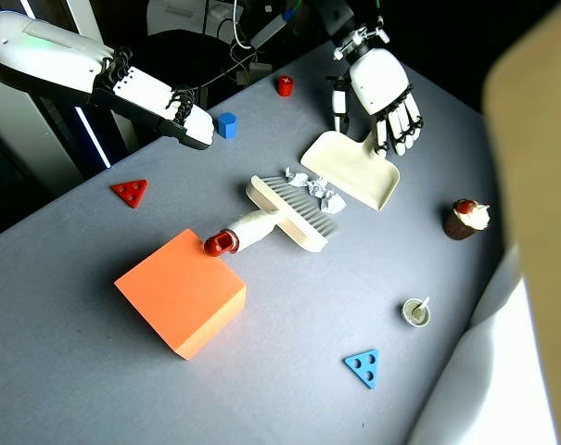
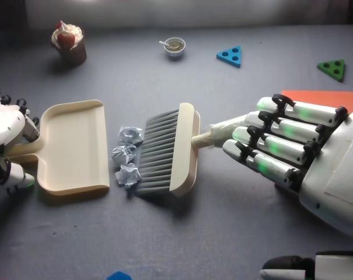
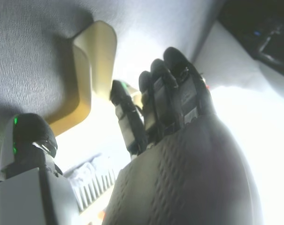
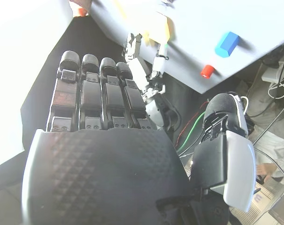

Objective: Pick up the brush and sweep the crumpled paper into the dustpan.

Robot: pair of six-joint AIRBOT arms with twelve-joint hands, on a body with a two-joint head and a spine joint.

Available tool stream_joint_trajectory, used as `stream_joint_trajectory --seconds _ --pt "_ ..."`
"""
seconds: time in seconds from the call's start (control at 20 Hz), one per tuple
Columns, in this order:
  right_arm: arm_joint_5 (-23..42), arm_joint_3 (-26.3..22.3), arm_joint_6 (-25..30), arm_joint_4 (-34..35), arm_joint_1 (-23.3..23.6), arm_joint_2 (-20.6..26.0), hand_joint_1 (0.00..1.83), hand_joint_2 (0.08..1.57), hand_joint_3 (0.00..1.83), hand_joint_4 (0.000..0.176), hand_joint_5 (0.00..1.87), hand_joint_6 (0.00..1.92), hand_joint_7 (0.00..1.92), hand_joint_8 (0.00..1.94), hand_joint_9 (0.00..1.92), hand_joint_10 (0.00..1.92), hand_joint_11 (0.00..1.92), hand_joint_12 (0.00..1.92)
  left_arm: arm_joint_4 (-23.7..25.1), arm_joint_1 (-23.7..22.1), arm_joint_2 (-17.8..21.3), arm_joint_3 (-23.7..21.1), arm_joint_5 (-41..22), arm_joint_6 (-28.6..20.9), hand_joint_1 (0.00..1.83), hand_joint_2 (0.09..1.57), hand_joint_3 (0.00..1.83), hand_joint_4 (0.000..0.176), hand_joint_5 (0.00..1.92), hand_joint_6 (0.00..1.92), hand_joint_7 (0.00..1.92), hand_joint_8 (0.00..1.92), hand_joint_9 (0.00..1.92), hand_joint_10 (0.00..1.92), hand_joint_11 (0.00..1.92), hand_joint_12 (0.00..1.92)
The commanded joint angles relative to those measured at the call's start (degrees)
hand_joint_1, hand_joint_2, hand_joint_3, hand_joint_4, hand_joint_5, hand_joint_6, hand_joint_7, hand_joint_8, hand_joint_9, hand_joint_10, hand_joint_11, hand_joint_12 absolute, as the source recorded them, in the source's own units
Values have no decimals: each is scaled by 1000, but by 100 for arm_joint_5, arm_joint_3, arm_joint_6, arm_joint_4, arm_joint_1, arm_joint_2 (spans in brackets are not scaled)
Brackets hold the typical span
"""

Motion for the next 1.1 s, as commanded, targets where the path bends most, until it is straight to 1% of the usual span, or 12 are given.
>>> stream_joint_trajectory --seconds 0.0,0.05,0.1,0.3,0.35,0.6,0.7,0.75,0.85,0.9,0.95,1.05 --pt "-542 -28 -26 -205 10 21 0 1023 0 0 93 12 119 13 130 12 141 14 151 -1 -31 44 -482 45 1022 1165 0 59 884 886 361 0 325 0 72 658" --pt "-545 -28 -26 -205 9 18 0 1029 0 0 124 7 147 7 154 7 160 17 154 -1 -37 44 -485 45 1110 1111 0 0 1005 886 439 11 409 14 152 658" --pt "-551 -28 -26 -205 8 16 0 1032 1 0 145 11 162 9 164 8 163 17 157 -1 -41 35 -487 45 1153 1089 0 0 1049 848 470 7 440 10 176 643" --pt "-598 -29 -26 -205 2 16 0 1042 4 0 132 2 156 1 167 4 168 15 162 -33 -21 -42 -555 45 1144 1099 1 0 1029 895 425 0 397 0 99 646" --pt "-607 -29 -26 -205 2 17 0 1037 1 0 116 0 142 0 154 0 157 10 169 -55 -17 -50 -560 49 1162 1091 0 0 1046 863 438 2 417 4 110 662" --pt "-642 -32 -94 -212 -3 2 0 1044 4 0 118 1 138 0 148 0 154 6 181 -314 2 -33 -446 223 1166 1081 0 0 1066 830 460 4 443 5 137 661" --pt "-782 -30 -155 -215 -107 -68 10 1046 4 0 131 4 158 6 168 7 185 18 171 -420 14 -9 -401 295 1149 1094 2 0 1037 880 460 1 454 3 135 648" --pt "-919 -29 -293 -274 -212 -170 1 1044 2 0 115 0 147 1 161 3 182 16 155 -469 18 2 -397 340 1130 1104 3 0 1016 916 443 2 438 3 128 643" --pt "-1194 -14 -1128 -329 -380 -524 99 1027 0 0 138 5 165 3 170 2 182 12 155 -558 5 60 -324 353 1119 1108 1 0 1008 931 428 1 408 0 88 639" --pt "-1623 20 -1462 -329 -473 -799 242 1010 0 0 146 6 173 4 175 3 184 11 138 -611 2 90 -247 354 1115 1109 0 0 1009 931 420 0 407 1 93 648" --pt "-1913 54 -1570 -329 -521 -997 242 1010 0 0 146 6 173 4 175 3 184 11 123 -647 6 102 -217 353 1115 1109 0 0 1009 931 420 0 407 1 93 648" --pt "-2501 138 -1900 -341 -626 -1350 352 1004 0 0 137 1 167 1 175 2 192 13 123 -707 4 122 -205 353 1121 1107 0 0 1012 924 429 2 419 4 97 651"
